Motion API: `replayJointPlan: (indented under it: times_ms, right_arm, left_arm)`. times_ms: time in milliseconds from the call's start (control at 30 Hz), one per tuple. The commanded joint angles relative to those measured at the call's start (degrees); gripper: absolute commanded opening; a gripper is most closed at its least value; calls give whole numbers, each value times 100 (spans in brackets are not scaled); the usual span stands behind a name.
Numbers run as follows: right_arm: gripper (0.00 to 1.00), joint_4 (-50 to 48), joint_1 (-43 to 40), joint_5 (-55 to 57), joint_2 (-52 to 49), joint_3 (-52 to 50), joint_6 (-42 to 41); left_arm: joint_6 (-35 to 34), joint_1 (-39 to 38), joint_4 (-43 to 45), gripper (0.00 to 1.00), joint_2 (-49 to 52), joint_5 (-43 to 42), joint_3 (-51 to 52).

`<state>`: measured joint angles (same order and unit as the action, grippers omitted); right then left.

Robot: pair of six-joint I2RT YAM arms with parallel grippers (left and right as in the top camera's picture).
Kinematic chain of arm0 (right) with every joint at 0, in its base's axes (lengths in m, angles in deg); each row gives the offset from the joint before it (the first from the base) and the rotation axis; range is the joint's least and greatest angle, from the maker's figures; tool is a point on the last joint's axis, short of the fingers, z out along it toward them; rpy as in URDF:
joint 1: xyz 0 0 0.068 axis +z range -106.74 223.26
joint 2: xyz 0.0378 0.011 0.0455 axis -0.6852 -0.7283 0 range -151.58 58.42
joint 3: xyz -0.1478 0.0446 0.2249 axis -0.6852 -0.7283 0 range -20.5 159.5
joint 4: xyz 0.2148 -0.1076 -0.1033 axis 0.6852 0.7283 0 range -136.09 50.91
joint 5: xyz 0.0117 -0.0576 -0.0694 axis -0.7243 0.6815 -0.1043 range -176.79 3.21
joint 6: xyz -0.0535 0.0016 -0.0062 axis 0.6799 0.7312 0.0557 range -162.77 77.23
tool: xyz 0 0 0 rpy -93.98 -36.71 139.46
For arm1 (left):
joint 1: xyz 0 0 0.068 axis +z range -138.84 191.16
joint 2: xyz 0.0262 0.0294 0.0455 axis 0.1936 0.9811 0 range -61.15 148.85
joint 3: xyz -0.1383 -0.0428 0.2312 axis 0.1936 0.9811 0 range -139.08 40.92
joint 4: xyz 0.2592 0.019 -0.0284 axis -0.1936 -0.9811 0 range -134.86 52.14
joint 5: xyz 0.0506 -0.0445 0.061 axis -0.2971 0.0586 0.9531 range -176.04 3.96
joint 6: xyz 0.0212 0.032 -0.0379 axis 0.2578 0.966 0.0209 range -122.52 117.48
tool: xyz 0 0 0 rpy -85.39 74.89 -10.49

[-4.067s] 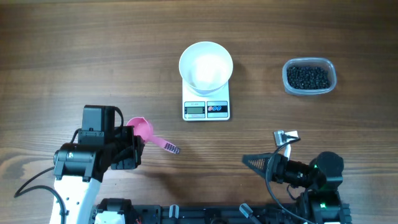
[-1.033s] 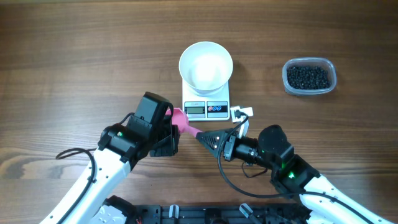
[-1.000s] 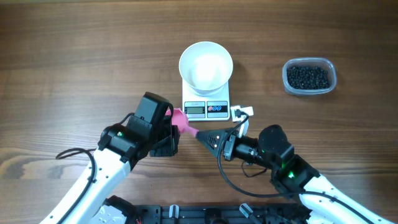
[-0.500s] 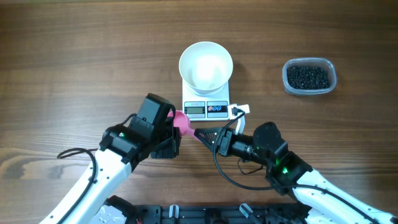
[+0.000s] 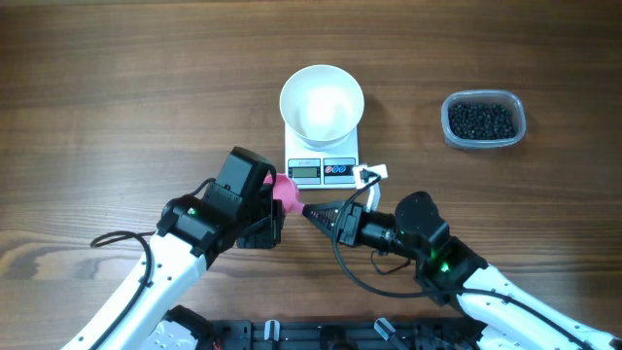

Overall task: Scoop item into bowl and weigh 150g on scale
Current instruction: 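Close the right gripper on the scoop handle beside the left gripper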

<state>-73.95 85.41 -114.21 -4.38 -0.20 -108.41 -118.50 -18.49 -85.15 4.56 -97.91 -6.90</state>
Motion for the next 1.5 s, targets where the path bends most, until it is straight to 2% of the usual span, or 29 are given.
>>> replayJointPlan:
  times_ms: [0, 367, 900, 1233, 1467]
  right_arm:
    - [34, -33, 96, -157, -48, 125, -118]
    - [28, 7, 103, 109, -48, 125, -501]
    - [19, 13, 103, 236, -63, 125, -503]
    - [5, 11, 103, 323, -63, 125, -505]
    - [5, 7, 103, 326, -63, 125, -505]
  left_arm:
    - [-879, -24, 11, 4, -66, -4, 13]
    - [-876, -26, 7, 4, -13, -9, 13]
    - [-876, -26, 9, 4, -13, -15, 13]
    - [-879, -127, 9, 4, -13, -26, 13]
    - [-876, -127, 4, 4, -13, -26, 13]
